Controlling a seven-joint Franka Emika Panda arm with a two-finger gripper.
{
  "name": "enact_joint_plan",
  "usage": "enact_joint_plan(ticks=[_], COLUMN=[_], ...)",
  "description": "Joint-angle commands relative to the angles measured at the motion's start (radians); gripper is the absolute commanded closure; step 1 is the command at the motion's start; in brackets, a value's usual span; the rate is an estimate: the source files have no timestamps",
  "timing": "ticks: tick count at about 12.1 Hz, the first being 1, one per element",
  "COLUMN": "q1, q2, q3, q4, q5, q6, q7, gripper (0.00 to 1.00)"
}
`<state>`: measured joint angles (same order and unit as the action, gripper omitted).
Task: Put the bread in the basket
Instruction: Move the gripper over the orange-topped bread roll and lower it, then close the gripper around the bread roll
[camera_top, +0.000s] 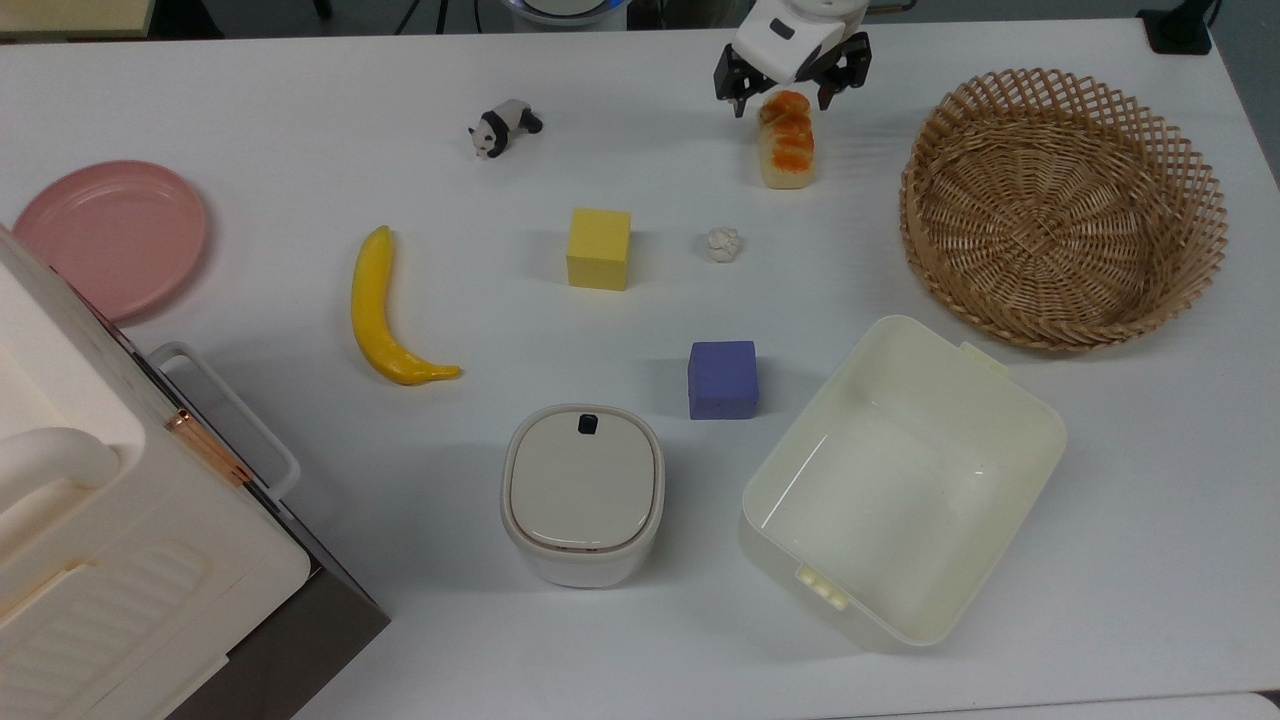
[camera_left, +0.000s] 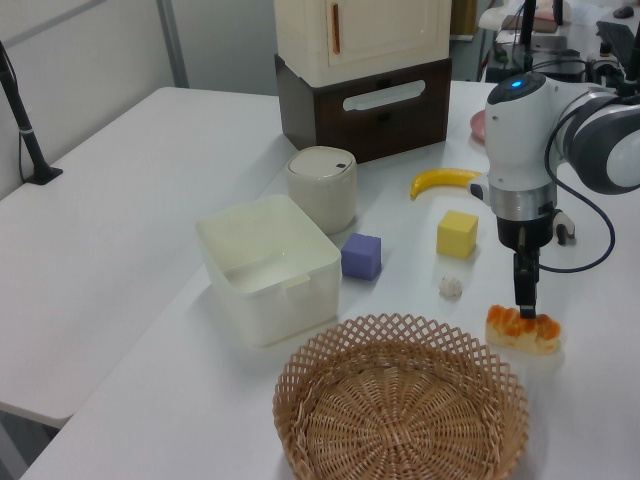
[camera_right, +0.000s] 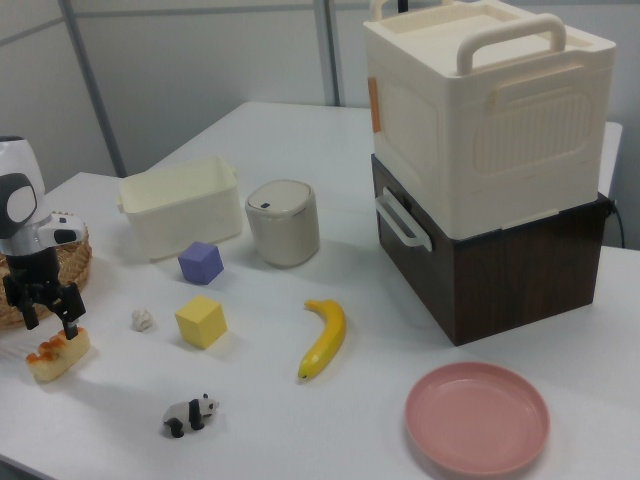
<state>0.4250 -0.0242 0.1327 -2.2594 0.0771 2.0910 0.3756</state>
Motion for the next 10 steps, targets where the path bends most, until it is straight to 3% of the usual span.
enact_joint_plan(ticks=[1, 10], q1=[0.003, 0.04], q2=[0.01, 0.096], q3=[0.013, 0.015], q4=[-0.032, -0.025], q5=[0.007, -0.042], q6=[0.054, 0.096], q7=[0.011, 0.051], gripper=[0.0, 0.0])
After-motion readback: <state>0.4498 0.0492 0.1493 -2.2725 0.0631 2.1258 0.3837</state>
